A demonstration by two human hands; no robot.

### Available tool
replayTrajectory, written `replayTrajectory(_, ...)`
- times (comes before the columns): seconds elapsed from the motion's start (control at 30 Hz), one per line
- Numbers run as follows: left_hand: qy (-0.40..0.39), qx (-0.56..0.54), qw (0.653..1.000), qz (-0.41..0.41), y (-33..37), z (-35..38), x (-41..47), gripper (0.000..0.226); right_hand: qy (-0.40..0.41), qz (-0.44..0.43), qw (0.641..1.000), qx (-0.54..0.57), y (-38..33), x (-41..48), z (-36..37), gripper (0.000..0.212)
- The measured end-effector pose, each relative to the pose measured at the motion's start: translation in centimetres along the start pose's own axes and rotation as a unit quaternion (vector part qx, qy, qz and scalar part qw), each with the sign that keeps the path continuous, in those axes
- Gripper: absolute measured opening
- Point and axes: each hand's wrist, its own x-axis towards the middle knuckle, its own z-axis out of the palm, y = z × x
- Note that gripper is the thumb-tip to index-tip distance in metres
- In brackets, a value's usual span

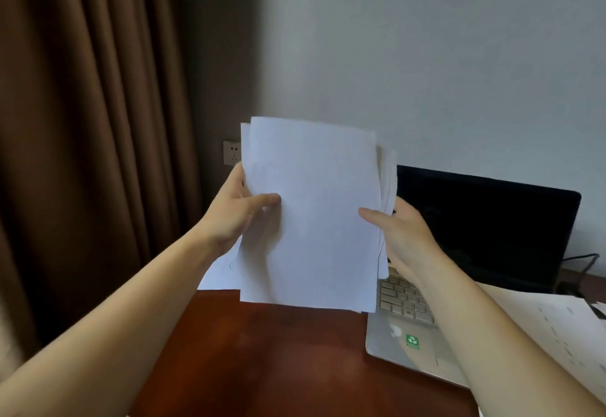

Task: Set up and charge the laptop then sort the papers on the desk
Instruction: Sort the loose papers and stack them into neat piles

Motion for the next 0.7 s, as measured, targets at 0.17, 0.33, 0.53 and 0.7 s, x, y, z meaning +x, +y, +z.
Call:
replayTrajectory(0.17,0.075,0.046,0.996,-0.004,-2.5,-0.9,-1.5,0.063,0.007,-0.009,0.999,-0.033,2.3,-0.8,1.2,0.035)
replayTrajectory(0.33,0.073,0.068,0.995,-0.014,-4.3,-0.8,-2.7,0.052,0.028,-0.022,0.994,-0.102,4.6,-1.8,2.3,0.026)
replayTrajectory(0.53,0.083,0.061,0.994,0.035,-2.6,-0.8,-2.3,0.049,0.041,-0.092,0.991,-0.087,2.4,-1.6,2.8,0.035)
replayTrajectory(0.7,0.085,0.044,0.995,0.014,-3.8,-0.9,-3.5,0.049,0.054,-0.110,0.985,-0.121,3.3,-2.2,2.9,0.053)
